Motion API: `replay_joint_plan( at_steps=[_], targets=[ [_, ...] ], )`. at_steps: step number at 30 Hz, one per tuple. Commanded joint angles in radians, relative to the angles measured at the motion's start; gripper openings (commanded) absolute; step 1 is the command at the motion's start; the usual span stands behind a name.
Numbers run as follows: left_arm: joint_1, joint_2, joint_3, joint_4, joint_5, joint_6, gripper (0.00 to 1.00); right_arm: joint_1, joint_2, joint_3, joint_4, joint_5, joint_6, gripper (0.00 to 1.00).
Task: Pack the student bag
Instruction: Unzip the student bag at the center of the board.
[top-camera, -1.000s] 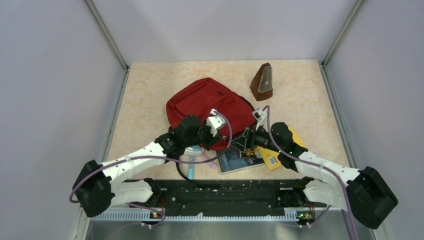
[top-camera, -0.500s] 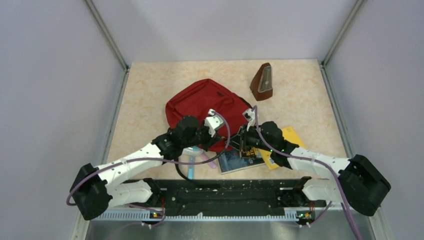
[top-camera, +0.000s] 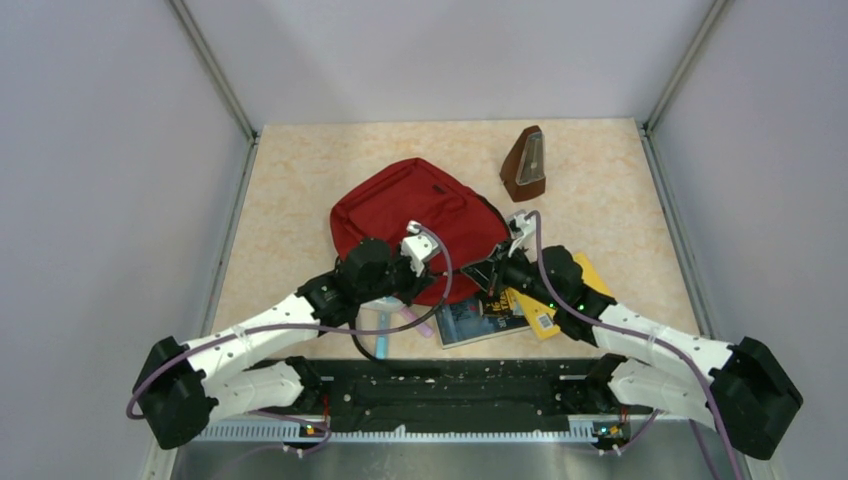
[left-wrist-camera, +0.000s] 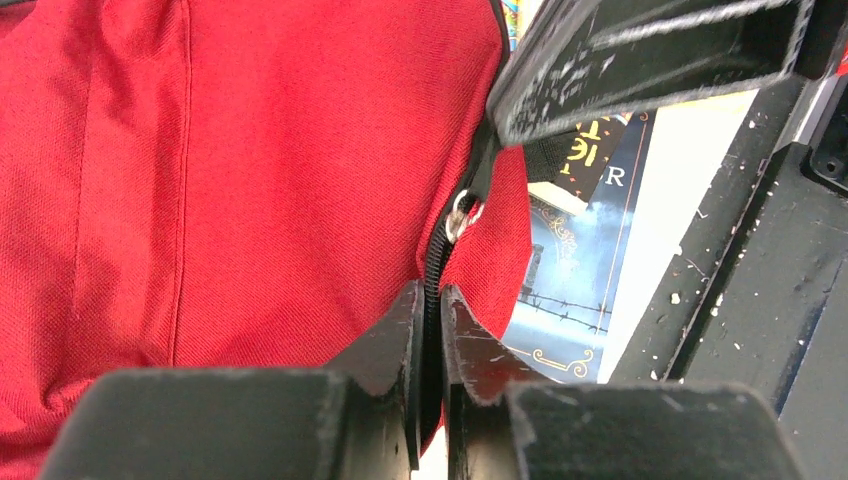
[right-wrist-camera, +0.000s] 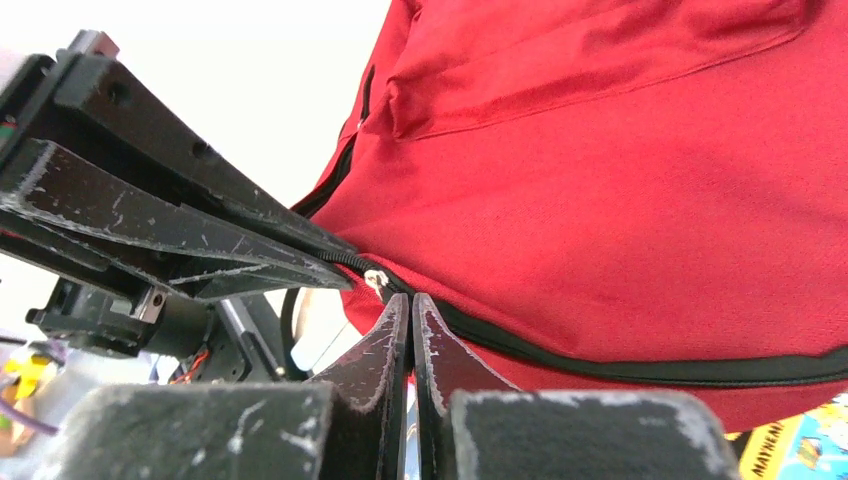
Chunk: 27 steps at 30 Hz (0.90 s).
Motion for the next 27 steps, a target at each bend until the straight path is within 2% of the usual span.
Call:
replay_joint_plan(
  at_steps=[1,12,18,22,27],
  targets=[
    [-0.001,-0.041,-0.031,-0.009,-0.051,-0.024,0.10,0.000,-0.066,-0.009,-0.029,0.128,-0.058,0.00],
    [-0.002,-0.126,-0.061,-0.002,-0.168,-0.067,0.01,0.008,-0.067,-0.014,-0.129,0.299,-0.140,0.00],
    [-0.001,-0.174,-0.074,-0.027,-0.292,-0.076,0.00,0.008,-0.068,-0.009,-0.171,0.388,-0.176,0.00],
    [-0.002,-0.201,-0.083,-0.049,-0.326,-0.086,0.00,0.009,-0.071,-0.007,-0.172,0.397,-0.162,0.00],
    [-0.001,-0.236,-0.081,-0.116,-0.432,-0.155,0.00,0.009,-0.061,-0.010,-0.171,0.438,-0.137,0.00]
  ],
)
